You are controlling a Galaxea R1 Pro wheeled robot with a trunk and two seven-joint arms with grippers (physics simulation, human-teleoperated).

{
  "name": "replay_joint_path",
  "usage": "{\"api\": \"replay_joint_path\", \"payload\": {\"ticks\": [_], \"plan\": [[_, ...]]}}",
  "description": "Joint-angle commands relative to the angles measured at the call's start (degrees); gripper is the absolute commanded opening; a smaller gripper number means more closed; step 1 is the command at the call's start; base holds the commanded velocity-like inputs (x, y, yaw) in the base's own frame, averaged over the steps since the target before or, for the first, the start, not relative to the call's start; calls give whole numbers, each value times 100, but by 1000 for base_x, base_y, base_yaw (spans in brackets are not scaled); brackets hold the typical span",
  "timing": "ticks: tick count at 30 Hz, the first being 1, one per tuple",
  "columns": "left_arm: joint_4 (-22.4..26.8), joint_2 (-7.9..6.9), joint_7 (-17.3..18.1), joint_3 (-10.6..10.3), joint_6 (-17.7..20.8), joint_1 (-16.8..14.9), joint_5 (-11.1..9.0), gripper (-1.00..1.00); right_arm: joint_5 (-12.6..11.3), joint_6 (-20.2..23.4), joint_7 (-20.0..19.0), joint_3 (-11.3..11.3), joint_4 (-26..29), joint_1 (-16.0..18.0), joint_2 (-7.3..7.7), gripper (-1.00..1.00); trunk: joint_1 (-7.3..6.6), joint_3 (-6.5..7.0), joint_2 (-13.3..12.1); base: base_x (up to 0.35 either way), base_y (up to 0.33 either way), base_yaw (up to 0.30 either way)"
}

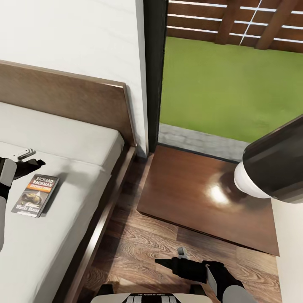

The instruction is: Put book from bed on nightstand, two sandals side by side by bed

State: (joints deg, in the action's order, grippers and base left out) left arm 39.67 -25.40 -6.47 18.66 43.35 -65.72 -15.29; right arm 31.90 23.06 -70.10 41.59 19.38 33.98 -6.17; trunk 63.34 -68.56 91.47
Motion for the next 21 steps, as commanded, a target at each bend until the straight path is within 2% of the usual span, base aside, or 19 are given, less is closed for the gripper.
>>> {"api": "replay_joint_path", "payload": {"ticks": [1,7,18,21], "plan": [[6,0,-47,4,25,-2,-62,100,45,58,-30,49,13,3,-7,100,22,-21,42,0,0,0],[6,0,-47,6,25,-2,-62,100,45,58,-30,49,13,3,-7,100,154,-129,283,0,0,0],[6,0,-47,6,25,-2,-65,100,45,58,-30,49,13,3,-7,100,154,-129,283,0,0,0],[6,0,-47,6,25,-2,-68,100,45,58,-30,50,13,3,-7,100,219,-183,403,0,0,0]]}}
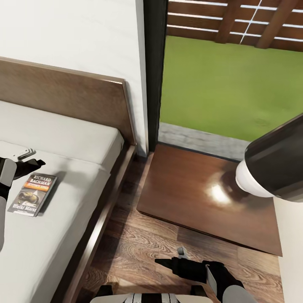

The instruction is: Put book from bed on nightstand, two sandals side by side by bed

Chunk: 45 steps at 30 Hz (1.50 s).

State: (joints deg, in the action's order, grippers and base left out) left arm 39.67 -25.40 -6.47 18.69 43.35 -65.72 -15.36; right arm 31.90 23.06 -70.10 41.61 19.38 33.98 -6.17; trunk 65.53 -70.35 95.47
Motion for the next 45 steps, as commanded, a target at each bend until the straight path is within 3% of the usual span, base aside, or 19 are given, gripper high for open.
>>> {"api": "replay_joint_path", "payload": {"ticks": [1,12,16,31,36,45], "plan": [[6,0,-47,3,25,-2,-62,100,44,58,-30,49,13,3,-7,100,22,-22,43,0,0,0],[6,0,-47,2,25,-2,-64,100,44,58,-30,47,13,3,-7,100,44,-40,83,0,0,0],[6,0,-47,1,25,-2,-64,100,44,58,-30,44,13,3,-7,100,132,-111,244,0,0,0],[6,0,-47,1,-83,-2,-69,100,44,58,-30,47,13,3,-7,100,132,-111,244,0,0,0],[6,0,-47,3,-122,-2,-72,100,44,58,-30,49,13,3,-7,100,242,-201,444,0,0,0],[6,0,-47,3,-133,-2,-73,100,44,58,-30,48,13,3,-7,100,242,-201,444,0,0,0]]}}
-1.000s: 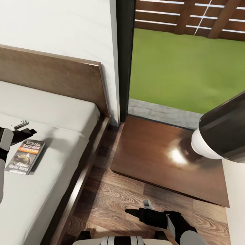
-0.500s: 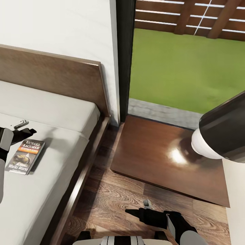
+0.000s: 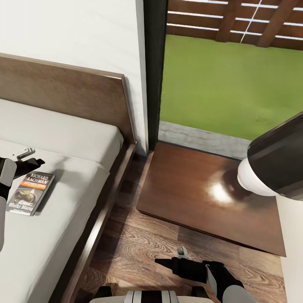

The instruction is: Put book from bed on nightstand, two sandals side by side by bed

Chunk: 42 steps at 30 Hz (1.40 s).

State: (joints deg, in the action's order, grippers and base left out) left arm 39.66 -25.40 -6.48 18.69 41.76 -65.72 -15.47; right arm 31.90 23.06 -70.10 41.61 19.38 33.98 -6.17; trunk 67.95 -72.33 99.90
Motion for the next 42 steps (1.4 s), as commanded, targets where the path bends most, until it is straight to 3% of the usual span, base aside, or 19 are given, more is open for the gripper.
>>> {"api": "replay_joint_path", "payload": {"ticks": [1,34,42], "plan": [[6,0,-46,3,25,1,-62,100,45,58,-30,48,13,3,-7,100,0,-3,2,0,0,0],[6,0,-46,4,-248,10,-41,100,45,58,-30,46,13,3,-7,100,0,-3,2,0,0,0],[6,-7,-46,5,-248,15,-44,100,45,58,-31,47,13,3,-7,100,131,-111,242,0,0,0]]}}
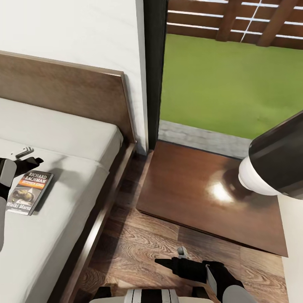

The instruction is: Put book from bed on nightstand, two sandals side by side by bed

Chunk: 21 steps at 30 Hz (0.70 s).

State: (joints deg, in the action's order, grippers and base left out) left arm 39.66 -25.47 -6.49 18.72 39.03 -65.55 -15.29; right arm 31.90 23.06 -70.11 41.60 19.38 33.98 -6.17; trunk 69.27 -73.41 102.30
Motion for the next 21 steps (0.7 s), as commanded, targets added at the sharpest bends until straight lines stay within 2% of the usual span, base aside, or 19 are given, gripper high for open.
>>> {"api": "replay_joint_path", "payload": {"ticks": [1,14,19,21], "plan": [[7,1,-45,3,26,-2,-62,100,45,58,-30,47,13,3,-7,100,0,-3,2,0,0,0],[7,2,-45,6,26,3,-62,100,45,58,-29,48,13,3,-7,100,0,-3,2,0,0,0],[7,5,-45,2,26,6,-62,100,45,58,-32,46,13,3,-7,100,109,-93,202,0,0,0],[7,2,-45,1,26,7,-62,100,45,58,-34,47,13,3,-7,100,109,-93,202,0,0,0]]}}
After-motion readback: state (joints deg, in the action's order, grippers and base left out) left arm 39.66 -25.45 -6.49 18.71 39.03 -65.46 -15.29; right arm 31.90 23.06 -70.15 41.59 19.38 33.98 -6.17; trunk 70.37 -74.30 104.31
